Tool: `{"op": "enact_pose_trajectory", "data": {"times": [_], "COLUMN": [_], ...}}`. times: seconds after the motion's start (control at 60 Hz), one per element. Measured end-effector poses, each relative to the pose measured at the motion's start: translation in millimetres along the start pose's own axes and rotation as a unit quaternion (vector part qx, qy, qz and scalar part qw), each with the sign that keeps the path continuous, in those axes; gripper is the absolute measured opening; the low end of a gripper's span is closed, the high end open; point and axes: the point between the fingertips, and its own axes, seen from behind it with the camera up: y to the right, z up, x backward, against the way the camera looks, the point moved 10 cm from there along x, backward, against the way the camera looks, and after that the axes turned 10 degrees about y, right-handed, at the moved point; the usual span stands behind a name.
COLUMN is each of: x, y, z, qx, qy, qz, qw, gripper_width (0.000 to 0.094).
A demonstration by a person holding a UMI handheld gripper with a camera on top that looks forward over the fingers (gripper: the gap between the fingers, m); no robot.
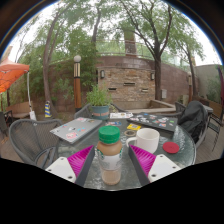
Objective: Pour water
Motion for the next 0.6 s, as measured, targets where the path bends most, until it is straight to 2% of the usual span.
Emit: {"op": "enact_pose_trajectory", "data": {"times": [0.033, 0.067, 0.117, 0.267, 0.3, 0.367, 0.383, 0.483, 0.6], "x": [-9, -20, -30, -37, -34, -40, -42, -55, -69], "y": [-1, 1, -3, -2, -4, -6, -4, -13, -14], "z": [-2, -6, -13, -24, -21, -19, -20, -7, 27], "qx": [0.004, 0.010, 0.023, 0.075, 0.081, 0.075, 0.074, 0.035, -0.064], "qy": [0.002, 0.008, 0.007, 0.055, 0.051, 0.038, 0.036, 0.002, -0.010], "qz": [0.002, 0.003, 0.016, 0.039, 0.046, 0.058, 0.061, 0.089, 0.123], "qw": [1.000, 1.000, 1.000, 0.995, 0.994, 0.995, 0.995, 0.995, 0.990], "gripper_width": [0.0757, 0.0686, 0.0450, 0.0422, 0.0381, 0.0378, 0.0327, 0.0324, 0.0325]}}
